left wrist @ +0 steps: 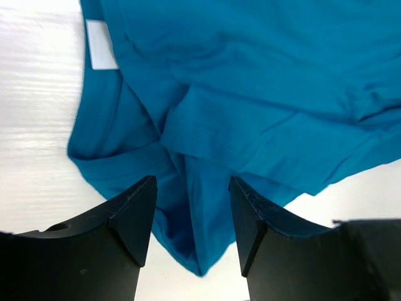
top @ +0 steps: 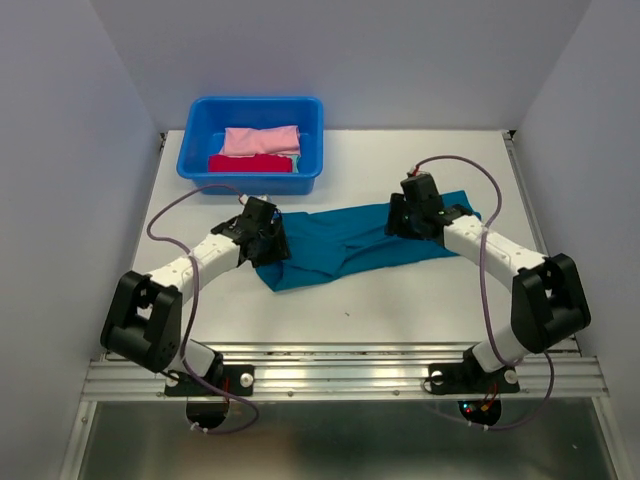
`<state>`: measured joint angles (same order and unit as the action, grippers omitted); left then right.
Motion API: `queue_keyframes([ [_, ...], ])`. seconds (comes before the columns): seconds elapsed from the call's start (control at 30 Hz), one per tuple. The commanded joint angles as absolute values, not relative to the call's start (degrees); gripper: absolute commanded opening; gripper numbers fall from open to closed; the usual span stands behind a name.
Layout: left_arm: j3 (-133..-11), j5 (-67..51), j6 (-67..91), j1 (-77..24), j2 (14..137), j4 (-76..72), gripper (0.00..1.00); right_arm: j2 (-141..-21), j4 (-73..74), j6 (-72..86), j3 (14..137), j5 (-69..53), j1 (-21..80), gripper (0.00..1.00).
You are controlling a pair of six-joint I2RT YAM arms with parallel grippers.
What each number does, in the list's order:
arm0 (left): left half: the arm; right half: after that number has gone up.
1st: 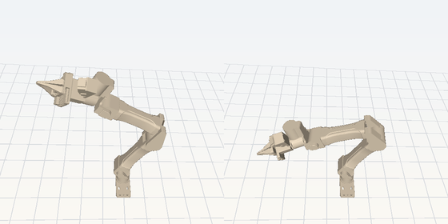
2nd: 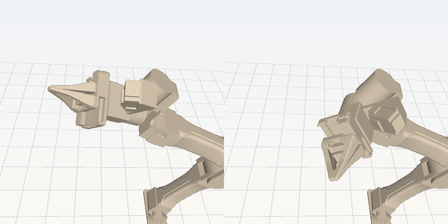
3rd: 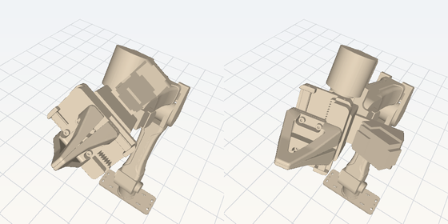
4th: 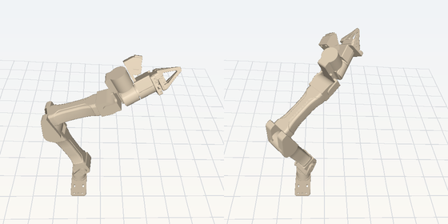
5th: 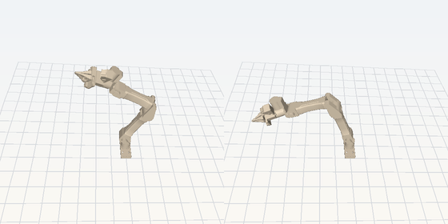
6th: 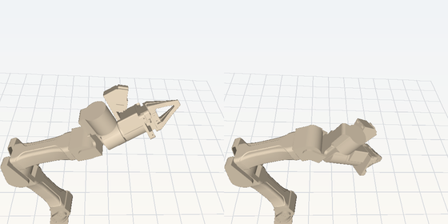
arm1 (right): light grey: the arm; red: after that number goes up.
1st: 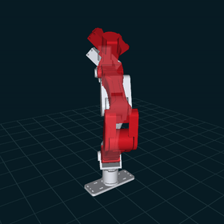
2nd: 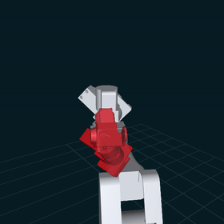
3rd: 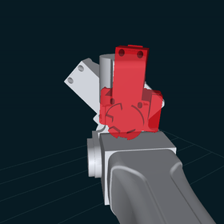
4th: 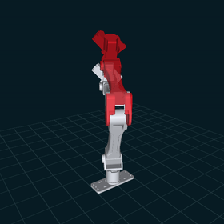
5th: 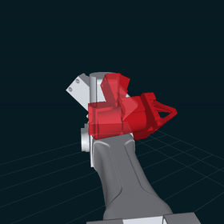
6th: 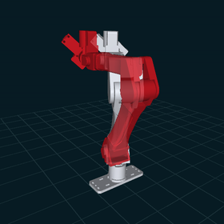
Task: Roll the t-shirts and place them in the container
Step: Fold the T-shirt at the center of the board.
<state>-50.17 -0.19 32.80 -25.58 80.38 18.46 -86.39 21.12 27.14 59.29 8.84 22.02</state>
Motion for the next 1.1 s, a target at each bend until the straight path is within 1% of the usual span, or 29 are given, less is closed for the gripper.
queue_keyframes([
  [0.0, -47.7, -6.2, 31.9, -24.7, 83.9, 11.3, 0.61, -87.5, 22.0, 25.8, 63.3, 11.7, 23.1, 0.56],
  [0.1, -48.1, -3.9, 32.6, -24.6, 85.9, 10.5, 0.59, -87.7, 21.9, 26.2, 63.9, 11.2, 23.6, 0.56],
  [0.13, -48.0, -3.3, 32.8, -24.6, 86.1, 10.2, 0.55, -87.7, 21.9, 26.3, 63.9, 11.2, 23.6, 0.56],
  [0.2, -48.6, -1.9, 32.7, -24.4, 87.4, 10.3, 0.54, -87.6, 21.9, 26.5, 63.8, 11.5, 23.6, 0.56],
  [0.4, -48.9, -0.6, 33.2, -24.3, 89.0, 9.8, 0.42, -86.8, 22.1, 26.6, 63.0, 12.0, 23.6, 0.57],
  [0.53, -49.1, -0.6, 33.6, -24.3, 89.3, 10.0, 0.38, -86.6, 22.1, 26.8, 62.5, 12.4, 23.6, 0.57],
  [0.6, -49.2, -0.6, 33.7, -24.3, 88.7, 10.3, 0.35, -86.6, 22.2, 27.0, 62.5, 12.2, 23.6, 0.57],
  [0.7, -49.7, 2.2, 33.9, -24.3, 87.5, 11.2, 0.33, -86.4, 22.1, 27.3, 62.1, 11.8, 23.6, 0.57],
  [0.77, -50.1, 2.6, 33.8, -24.3, 86.4, 11.8, 0.31, -86.4, 22.1, 27.4, 62.0, 11.7, 23.6, 0.57],
  [0.8, -50.3, 3.2, 33.8, -24.3, 85.6, 12.0, 0.31, -86.3, 22.1, 27.6, 61.7, 11.6, 23.6, 0.57],
  [0.87, -50.9, 3.5, 33.2, -24.3, 85.3, 12.3, 0.36, -86.3, 22.1, 27.7, 61.6, 11.5, 23.6, 0.57],
  [0.9, -51.1, 3.5, 33.0, -24.3, 85.5, 12.3, 0.37, -86.2, 22.1, 27.9, 61.4, 11.4, 23.6, 0.57],
  [0.93, -51.4, 3.5, 32.7, -24.3, 85.9, 12.2, 0.36, -86.2, 22.1, 27.9, 61.4, 11.5, 23.6, 0.57],
  [1.0, -51.7, 3.2, 32.6, -24.3, 87.1, 12.0, 0.27, -86.3, 22.1, 28.2, 61.4, 11.5, 23.6, 0.56],
  [1.07, -52.0, 2.6, 32.6, -24.3, 87.8, 11.8, 0.14, -86.3, 22.1, 28.5, 61.3, 11.4, 23.6, 0.56],
])
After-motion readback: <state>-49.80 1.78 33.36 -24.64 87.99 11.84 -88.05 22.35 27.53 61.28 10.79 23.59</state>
